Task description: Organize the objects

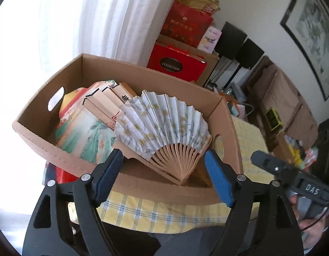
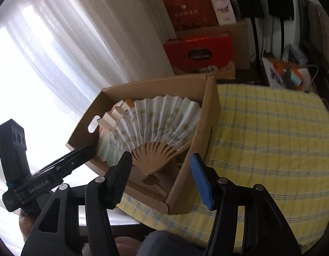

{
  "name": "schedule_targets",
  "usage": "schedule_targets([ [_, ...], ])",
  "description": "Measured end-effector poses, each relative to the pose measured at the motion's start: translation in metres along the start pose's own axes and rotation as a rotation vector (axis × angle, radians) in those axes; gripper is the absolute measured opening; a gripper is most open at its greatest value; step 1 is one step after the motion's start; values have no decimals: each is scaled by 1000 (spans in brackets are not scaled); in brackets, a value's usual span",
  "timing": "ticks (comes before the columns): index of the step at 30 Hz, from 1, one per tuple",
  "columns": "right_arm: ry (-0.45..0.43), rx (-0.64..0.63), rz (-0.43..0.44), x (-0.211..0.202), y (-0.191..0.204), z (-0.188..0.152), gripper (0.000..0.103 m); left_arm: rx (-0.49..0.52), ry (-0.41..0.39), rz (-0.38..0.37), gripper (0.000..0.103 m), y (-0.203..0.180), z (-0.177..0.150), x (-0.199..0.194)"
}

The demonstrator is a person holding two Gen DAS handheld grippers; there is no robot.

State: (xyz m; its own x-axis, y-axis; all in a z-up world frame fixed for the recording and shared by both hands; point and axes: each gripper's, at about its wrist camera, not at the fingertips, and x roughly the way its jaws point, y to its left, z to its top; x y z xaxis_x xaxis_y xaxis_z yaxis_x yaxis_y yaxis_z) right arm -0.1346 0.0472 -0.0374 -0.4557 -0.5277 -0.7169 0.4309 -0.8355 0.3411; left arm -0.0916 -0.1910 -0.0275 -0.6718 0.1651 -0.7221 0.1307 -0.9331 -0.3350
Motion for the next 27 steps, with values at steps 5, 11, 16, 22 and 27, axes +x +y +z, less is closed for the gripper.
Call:
schedule_targets([
  [5,-31,-52,-58,-16,1,-9,67,44,1,20,82,-14,-9,-4],
  [11,-81,-88,-114,-40,-7,-20,74,91,-12,25,88,-33,-21,-11],
  [16,-117,-123,-186,-58,-13,-32,81,122,-45,54,98,-49,-28,-20],
  [22,-147,-113,-221,-75,-24,-43,87,151,-65,58,103,-68,-39,-30],
  [27,-159,-109,-249,-85,-34,-53,94,196,-55,49,103,-86,-50,-32],
])
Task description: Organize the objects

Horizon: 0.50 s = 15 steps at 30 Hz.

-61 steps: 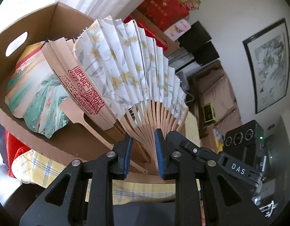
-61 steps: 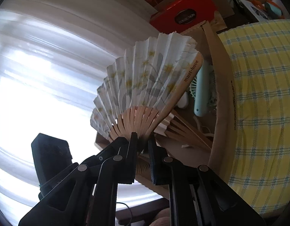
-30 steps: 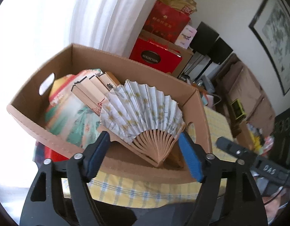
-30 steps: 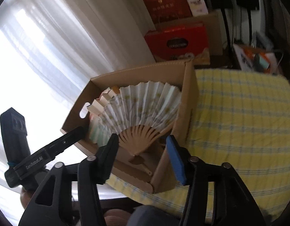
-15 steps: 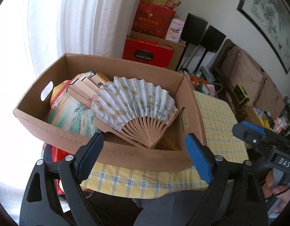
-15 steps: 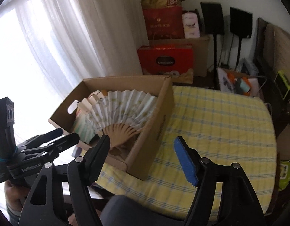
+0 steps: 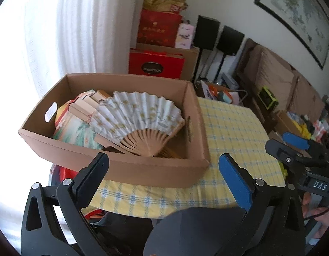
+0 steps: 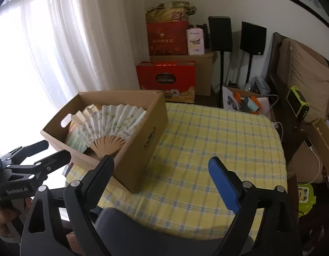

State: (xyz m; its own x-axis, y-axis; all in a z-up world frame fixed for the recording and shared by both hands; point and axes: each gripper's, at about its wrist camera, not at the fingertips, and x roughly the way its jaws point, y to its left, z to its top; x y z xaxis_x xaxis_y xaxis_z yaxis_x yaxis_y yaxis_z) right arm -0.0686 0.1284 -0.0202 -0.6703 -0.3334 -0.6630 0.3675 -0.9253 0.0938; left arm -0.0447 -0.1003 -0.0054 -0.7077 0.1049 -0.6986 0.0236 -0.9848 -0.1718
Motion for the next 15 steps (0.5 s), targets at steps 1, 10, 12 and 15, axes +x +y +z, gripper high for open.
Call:
schedule_targets([
  [1,-3,-1,-11,-3,-3,-4,95,10,2,-4,103,-5,-1,-1],
  [10,-13,32,-66,-23,-28,-30,102,67,-8,10,103,-40,-14,-11],
  [12,-12,38,-73,-25,-32,-33,102,68,-11,6,103,-44,-17,-11],
  [15,-15,44,-85,-30,-35,-38,102,57,-6,-16,103,-46,-22,-10],
])
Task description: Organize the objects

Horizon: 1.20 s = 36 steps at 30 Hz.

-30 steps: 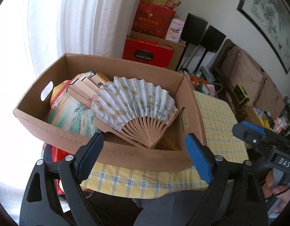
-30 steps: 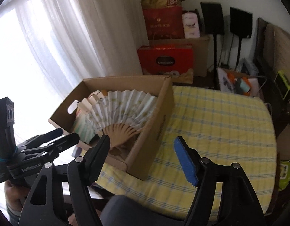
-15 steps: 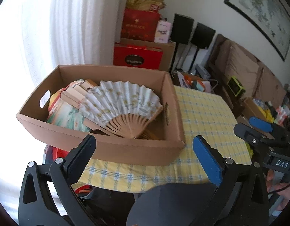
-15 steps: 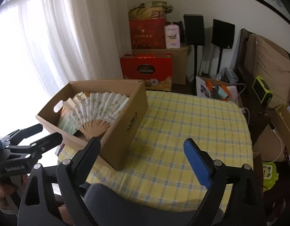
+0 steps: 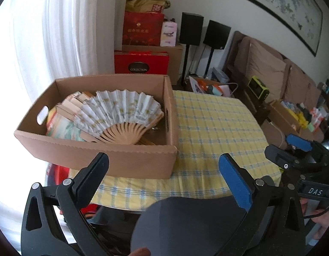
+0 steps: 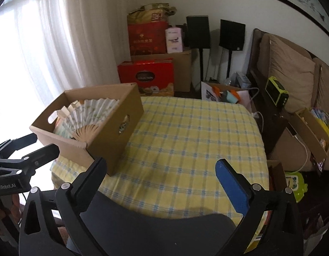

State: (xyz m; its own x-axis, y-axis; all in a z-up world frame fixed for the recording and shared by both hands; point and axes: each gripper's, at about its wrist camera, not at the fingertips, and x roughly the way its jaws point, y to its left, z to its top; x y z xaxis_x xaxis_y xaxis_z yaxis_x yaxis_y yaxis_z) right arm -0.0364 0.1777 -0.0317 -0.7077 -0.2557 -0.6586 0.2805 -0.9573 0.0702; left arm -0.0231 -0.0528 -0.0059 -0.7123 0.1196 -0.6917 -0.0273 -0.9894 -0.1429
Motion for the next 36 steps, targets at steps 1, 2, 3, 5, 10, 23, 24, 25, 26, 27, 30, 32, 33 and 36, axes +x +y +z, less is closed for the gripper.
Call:
schedule_targets([
  [1,0,-4,-7,-1,0,-1,103,-3,-3,3,103,-1,-2,1],
  [2,1,-9,-16,-2,1,-3,103,0,-7,13,103,-1,-4,1],
  [3,1,-14,-26,-2,1,-4,103,7,-11,29,103,-2,-5,1],
  [5,-1,-17,-34,-4,1,-7,103,19,-9,58,103,-4,-9,0],
  [10,-3,-10,-27,-7,1,-12,103,35,0,87,103,-6,-13,-2],
  [23,-9,-17,-44,-8,8,-13,103,26,-1,87,103,-2,-13,-10],
  [24,-8,-19,-44,-8,10,-13,103,25,-2,88,103,-2,-13,-11],
  [25,-7,-21,-45,-8,11,-14,103,27,-1,92,103,-2,-13,-11],
  [26,-6,-21,-48,-7,11,-13,103,27,0,96,103,-1,-13,-11],
  [27,-6,-21,-50,-7,12,-14,103,26,0,95,103,-1,-14,-11],
  [30,-7,-17,-55,-8,12,-14,103,23,2,93,103,0,-15,-12],
  [32,-8,-17,-62,-8,12,-14,103,29,3,93,103,0,-15,-12],
  [33,-8,-17,-64,-8,11,-13,103,31,4,95,103,0,-15,-12],
  [36,-9,-17,-65,-9,11,-14,103,29,4,96,103,-1,-14,-11],
])
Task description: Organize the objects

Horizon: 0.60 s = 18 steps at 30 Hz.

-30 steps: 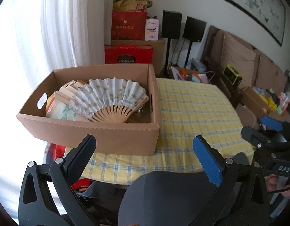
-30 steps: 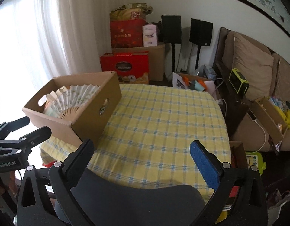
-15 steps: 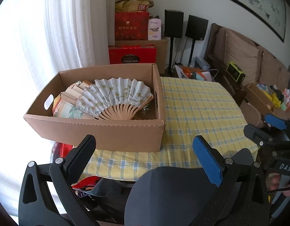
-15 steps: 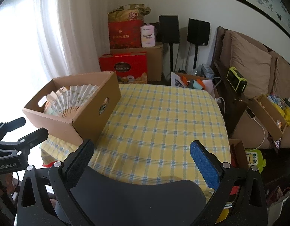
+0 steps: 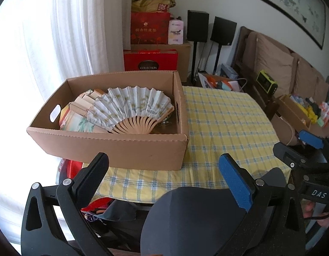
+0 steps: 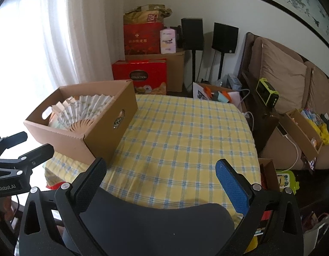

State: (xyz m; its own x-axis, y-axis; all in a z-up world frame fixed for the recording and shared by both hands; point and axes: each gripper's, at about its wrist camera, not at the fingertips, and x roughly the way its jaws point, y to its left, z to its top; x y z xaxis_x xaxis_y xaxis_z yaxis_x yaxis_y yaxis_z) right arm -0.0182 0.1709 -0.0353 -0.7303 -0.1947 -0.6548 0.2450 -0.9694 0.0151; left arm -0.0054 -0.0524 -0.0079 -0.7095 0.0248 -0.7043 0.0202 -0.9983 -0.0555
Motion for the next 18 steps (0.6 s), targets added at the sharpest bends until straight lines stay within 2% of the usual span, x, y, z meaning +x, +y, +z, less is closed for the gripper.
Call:
schedule_targets([
  [18,-5,0,-2,-4,0,1,103,2,4,13,103,-1,1,-1],
])
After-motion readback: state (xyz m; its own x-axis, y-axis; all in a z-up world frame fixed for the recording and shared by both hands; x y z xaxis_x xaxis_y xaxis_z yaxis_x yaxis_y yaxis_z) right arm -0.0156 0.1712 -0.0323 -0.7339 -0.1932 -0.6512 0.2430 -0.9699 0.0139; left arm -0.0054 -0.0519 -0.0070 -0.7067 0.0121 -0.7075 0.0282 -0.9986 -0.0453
